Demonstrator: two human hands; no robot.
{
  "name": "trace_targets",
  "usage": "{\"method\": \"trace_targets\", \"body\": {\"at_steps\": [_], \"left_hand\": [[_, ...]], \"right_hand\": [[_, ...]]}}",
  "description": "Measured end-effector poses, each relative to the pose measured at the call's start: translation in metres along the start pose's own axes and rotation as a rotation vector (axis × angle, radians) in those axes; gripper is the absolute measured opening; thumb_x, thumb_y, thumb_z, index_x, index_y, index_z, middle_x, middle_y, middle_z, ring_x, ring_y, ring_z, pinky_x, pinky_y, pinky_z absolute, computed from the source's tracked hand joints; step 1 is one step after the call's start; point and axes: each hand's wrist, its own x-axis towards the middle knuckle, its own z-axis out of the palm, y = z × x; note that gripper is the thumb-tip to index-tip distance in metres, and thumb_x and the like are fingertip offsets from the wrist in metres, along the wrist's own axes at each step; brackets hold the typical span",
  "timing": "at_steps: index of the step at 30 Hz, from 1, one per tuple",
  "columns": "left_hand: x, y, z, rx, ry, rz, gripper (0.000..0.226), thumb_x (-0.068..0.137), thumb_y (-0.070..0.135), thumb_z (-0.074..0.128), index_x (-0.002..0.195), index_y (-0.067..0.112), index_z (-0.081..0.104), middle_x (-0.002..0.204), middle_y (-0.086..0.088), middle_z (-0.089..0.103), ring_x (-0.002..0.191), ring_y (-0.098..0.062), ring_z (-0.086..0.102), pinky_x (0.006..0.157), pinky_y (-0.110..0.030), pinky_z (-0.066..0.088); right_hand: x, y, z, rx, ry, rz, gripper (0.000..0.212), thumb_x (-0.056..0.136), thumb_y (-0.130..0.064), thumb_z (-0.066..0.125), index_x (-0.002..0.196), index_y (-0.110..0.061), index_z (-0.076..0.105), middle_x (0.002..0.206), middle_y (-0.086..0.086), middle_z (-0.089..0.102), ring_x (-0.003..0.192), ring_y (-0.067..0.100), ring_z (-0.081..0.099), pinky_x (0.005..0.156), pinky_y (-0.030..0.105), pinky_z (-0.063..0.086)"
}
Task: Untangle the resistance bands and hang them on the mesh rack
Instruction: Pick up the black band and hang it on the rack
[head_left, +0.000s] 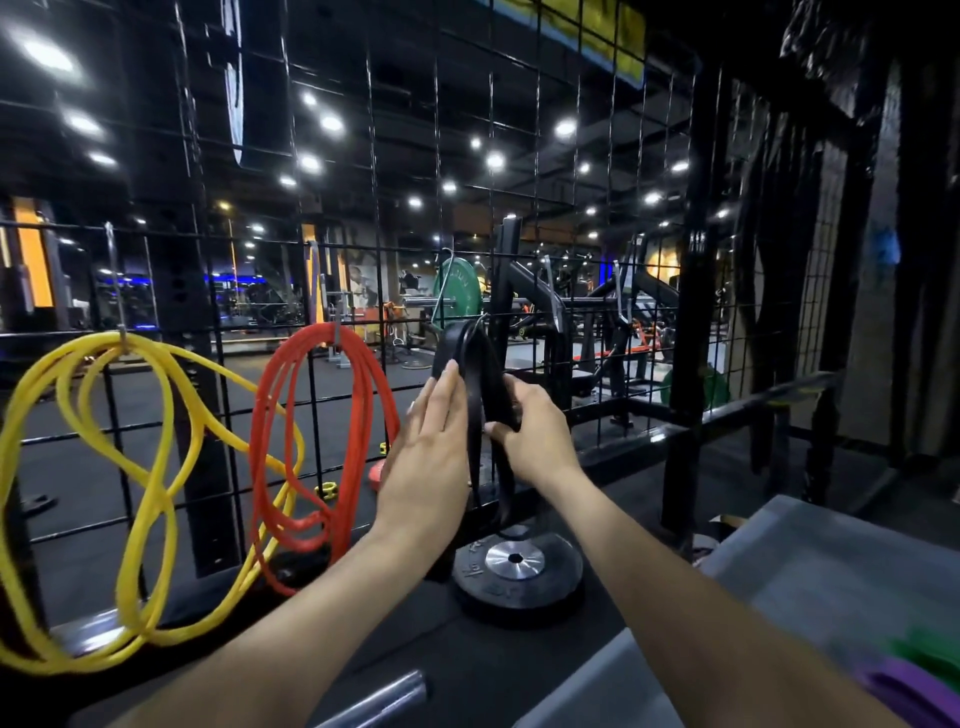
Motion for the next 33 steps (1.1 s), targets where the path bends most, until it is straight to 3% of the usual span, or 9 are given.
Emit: {"method": "trace_targets", "body": {"at_steps": [5, 8, 12, 14, 17, 21, 25, 28, 33], "left_hand": [[-0.007, 0.011, -0.017, -0.119, 0.052, -0.109, 0.085, 0.08, -0.015, 0.035, 0.149, 0.025, 0.004, 0.156, 0.012, -0.006, 0.144, -0.016, 0.0, 0.112, -0.03, 0.022], [-0.008, 0.015, -0.026, -0.079, 0.043, -0.098, 0.09, 0.079, -0.018, 0.036, 0.149, 0.026, 0.0, 0.154, 0.016, -0.014, 0.143, -0.01, -0.012, 0.109, -0.031, 0.029], [-0.001, 0.013, -0.031, -0.088, -0.01, -0.103, 0.091, 0.078, -0.017, 0.035, 0.149, 0.022, -0.006, 0.153, 0.016, -0.021, 0.141, -0.005, -0.018, 0.11, -0.02, 0.014], [0.001, 0.011, -0.032, -0.111, -0.036, -0.115, 0.089, 0.079, -0.014, 0.036, 0.149, 0.022, -0.007, 0.154, 0.015, -0.02, 0.143, -0.007, -0.013, 0.109, -0.018, 0.012], [0.003, 0.012, -0.033, -0.149, -0.062, -0.128, 0.089, 0.079, -0.014, 0.036, 0.149, 0.023, -0.007, 0.153, 0.017, -0.02, 0.144, -0.01, -0.005, 0.109, -0.025, 0.026], [0.003, 0.009, -0.033, -0.208, -0.061, -0.137, 0.088, 0.081, -0.013, 0.036, 0.149, 0.023, -0.006, 0.154, 0.017, -0.019, 0.144, -0.01, 0.001, 0.108, -0.026, 0.03], [0.004, 0.004, -0.034, -0.301, -0.068, -0.158, 0.076, 0.088, -0.008, 0.034, 0.15, 0.022, 0.0, 0.156, 0.015, -0.013, 0.138, -0.009, 0.023, 0.095, -0.015, 0.033], [0.007, 0.003, -0.031, -0.333, -0.051, -0.156, 0.07, 0.092, -0.006, 0.032, 0.15, 0.019, 0.003, 0.157, 0.011, -0.009, 0.142, -0.008, 0.011, 0.097, -0.008, 0.018], [0.007, 0.004, -0.029, -0.344, -0.046, -0.153, 0.071, 0.091, -0.006, 0.035, 0.15, 0.019, 0.004, 0.157, 0.011, -0.008, 0.144, -0.008, -0.002, 0.11, -0.018, 0.007]], "right_hand": [[-0.01, -0.006, -0.011, 0.082, -0.024, 0.002, 0.055, 0.088, -0.003, 0.058, 0.139, -0.017, 0.041, 0.138, -0.002, 0.048, 0.124, 0.012, 0.047, 0.104, 0.025, 0.035], [-0.012, -0.007, -0.013, 0.042, 0.06, -0.026, 0.053, 0.089, -0.007, 0.058, 0.138, -0.017, 0.042, 0.136, -0.003, 0.047, 0.118, 0.009, 0.05, 0.105, 0.029, 0.038], [0.004, -0.028, -0.024, 0.008, 0.157, -0.076, 0.043, 0.092, -0.018, 0.055, 0.134, -0.013, 0.046, 0.13, 0.0, 0.049, 0.121, 0.015, 0.047, 0.104, 0.029, 0.038], [0.016, -0.045, -0.029, 0.103, 0.157, -0.081, 0.038, 0.093, -0.019, 0.054, 0.13, -0.011, 0.051, 0.122, 0.002, 0.055, 0.11, 0.014, 0.052, 0.1, 0.028, 0.042], [0.034, -0.064, -0.026, 0.164, 0.149, -0.046, 0.03, 0.09, -0.018, 0.058, 0.119, -0.01, 0.061, 0.108, 0.002, 0.062, 0.096, 0.011, 0.056, 0.089, 0.021, 0.043], [0.047, -0.072, -0.019, 0.266, 0.236, 0.004, 0.011, 0.084, -0.01, 0.065, 0.094, -0.009, 0.07, 0.094, 0.004, 0.07, 0.084, 0.012, 0.061, 0.079, 0.02, 0.048], [0.046, -0.076, -0.019, 0.159, 0.236, -0.075, 0.01, 0.087, -0.007, 0.06, 0.093, -0.009, 0.069, 0.086, -0.002, 0.063, 0.079, 0.008, 0.056, 0.066, 0.012, 0.039], [0.042, -0.077, -0.018, 0.1, 0.235, -0.112, 0.014, 0.089, -0.004, 0.056, 0.096, -0.009, 0.068, 0.093, 0.002, 0.066, 0.083, 0.009, 0.056, 0.07, 0.012, 0.038], [0.033, -0.075, -0.026, 0.099, 0.182, -0.118, 0.027, 0.089, -0.004, 0.056, 0.115, -0.009, 0.064, 0.105, 0.003, 0.066, 0.091, 0.008, 0.056, 0.082, 0.016, 0.042]]}}
